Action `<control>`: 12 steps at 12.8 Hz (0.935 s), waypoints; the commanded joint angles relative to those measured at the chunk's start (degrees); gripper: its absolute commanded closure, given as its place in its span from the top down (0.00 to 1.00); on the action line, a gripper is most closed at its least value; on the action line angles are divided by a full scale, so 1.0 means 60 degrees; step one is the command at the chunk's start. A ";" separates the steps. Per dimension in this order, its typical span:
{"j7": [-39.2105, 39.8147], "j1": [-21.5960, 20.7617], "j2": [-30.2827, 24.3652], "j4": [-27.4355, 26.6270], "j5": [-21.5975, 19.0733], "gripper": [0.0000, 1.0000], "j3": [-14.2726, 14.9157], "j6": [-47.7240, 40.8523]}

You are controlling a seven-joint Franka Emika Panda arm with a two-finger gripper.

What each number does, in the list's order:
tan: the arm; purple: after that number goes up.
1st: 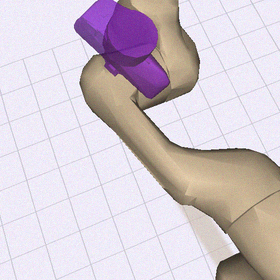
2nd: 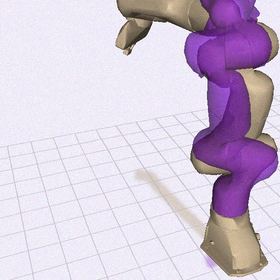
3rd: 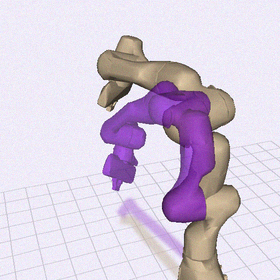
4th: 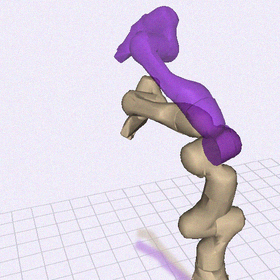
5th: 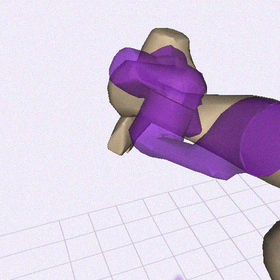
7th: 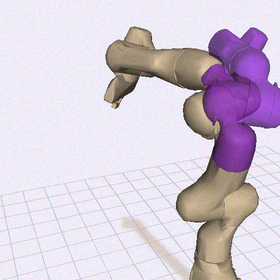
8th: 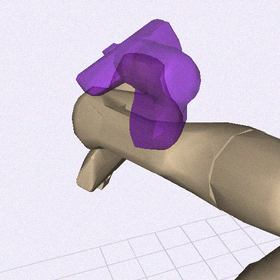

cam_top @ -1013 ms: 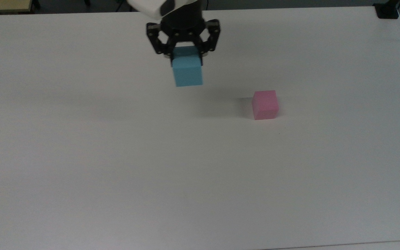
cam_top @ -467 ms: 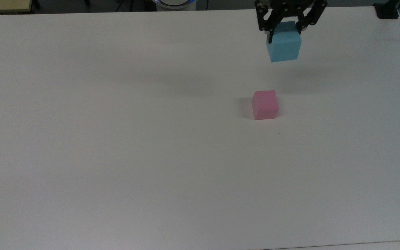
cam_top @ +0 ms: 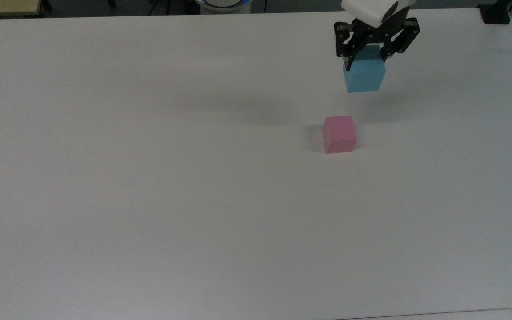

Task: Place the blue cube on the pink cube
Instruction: 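Lower the light-blue cube onto the top of the pink cube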

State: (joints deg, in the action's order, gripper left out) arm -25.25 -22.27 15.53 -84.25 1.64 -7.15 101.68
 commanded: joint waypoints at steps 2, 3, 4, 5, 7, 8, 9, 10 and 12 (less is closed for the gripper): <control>-0.0200 -0.0097 0.0956 -0.0166 0.0562 0.33 0.0079 0.0863; -0.0186 -0.0082 0.1029 -0.0385 0.0591 0.33 0.0094 0.1040; -0.0200 -0.0082 0.1160 -0.0474 0.0635 0.33 0.0094 0.1172; -0.0200 -0.0068 0.1249 -0.0519 0.0722 0.33 0.0094 0.1275; -0.0200 -0.0024 0.1483 -0.0534 0.0781 0.33 0.0123 0.1407; -0.0200 -0.0009 0.1513 -0.0563 0.0796 0.33 0.0152 0.1509; -0.0200 0.0006 0.1513 -0.0607 0.0825 0.34 0.0152 0.1583; -0.0200 0.0006 0.1513 -0.0607 0.0913 0.35 0.0152 0.1583; -0.0215 0.0006 0.1513 -0.0607 0.0987 0.38 0.0152 0.1685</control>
State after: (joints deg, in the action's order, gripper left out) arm -25.33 -21.83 25.36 -86.54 6.25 -6.69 109.51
